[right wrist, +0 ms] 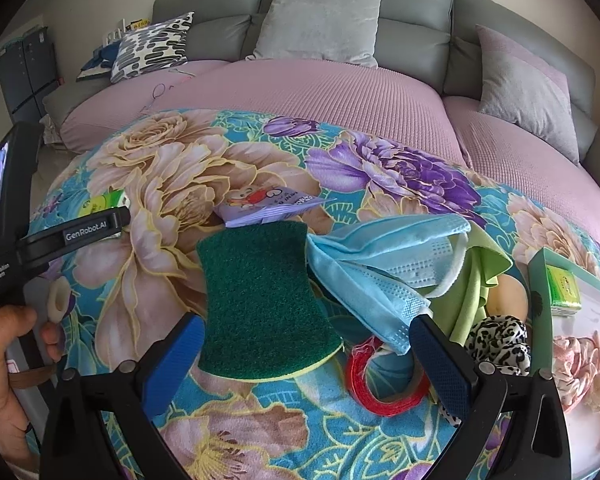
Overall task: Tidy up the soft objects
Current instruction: 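Grasp the green tissue pack lying on the bed with the left gripper, then grasp the green scouring sponge with the right gripper while the left gripper holds the tissue pack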
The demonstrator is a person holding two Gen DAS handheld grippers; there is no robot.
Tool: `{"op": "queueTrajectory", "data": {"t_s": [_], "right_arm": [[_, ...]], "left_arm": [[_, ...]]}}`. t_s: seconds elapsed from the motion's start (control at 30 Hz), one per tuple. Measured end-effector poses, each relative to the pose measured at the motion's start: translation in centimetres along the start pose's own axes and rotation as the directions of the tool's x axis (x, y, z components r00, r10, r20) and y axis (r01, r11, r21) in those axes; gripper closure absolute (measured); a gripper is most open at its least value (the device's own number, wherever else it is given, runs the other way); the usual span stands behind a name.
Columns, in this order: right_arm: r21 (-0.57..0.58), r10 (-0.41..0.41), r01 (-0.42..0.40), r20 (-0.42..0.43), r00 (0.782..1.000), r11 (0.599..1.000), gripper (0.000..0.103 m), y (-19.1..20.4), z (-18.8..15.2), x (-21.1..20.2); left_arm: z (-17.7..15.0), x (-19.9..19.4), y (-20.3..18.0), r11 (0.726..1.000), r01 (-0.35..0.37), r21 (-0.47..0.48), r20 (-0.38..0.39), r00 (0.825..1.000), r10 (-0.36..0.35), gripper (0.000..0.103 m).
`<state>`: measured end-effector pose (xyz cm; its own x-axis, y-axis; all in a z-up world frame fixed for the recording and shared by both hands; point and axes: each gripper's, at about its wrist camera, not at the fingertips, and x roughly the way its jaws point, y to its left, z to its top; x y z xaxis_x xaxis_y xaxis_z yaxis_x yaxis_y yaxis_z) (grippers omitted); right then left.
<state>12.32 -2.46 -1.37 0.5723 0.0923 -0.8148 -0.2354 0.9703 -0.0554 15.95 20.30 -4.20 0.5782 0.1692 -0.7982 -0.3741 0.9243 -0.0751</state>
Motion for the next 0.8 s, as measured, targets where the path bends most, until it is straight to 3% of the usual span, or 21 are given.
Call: {"op": "queueTrajectory", "data": {"t_s": [0.1,0.57,0.8], "right_arm": [[-0.01,0.001,-0.001,-0.006,1.0,1.0,0.0,0.2,0.0,0.1],[-0.02,0.051,-0.052,-0.019,0.998,0.998,0.001,0.8,-0.2,0.8],[-0.041,0.062,-0.063,-0.017,0.998,0.997,0.019,1.5,-0.3,1.2]], "left_arm": [[0.0,-0.1,0.0,1.0,-0.006,-0.002,0.006,1.0,0.006,0.038],[-0.9,-2.2,-1.1,1.0,-0.015,-0.003,-0.06,0.998,0.015,0.038],[-2.1,-3.4,-1.0,0.999,-0.03,-0.012,-0.082,0.996,0.029,0.038]]}}
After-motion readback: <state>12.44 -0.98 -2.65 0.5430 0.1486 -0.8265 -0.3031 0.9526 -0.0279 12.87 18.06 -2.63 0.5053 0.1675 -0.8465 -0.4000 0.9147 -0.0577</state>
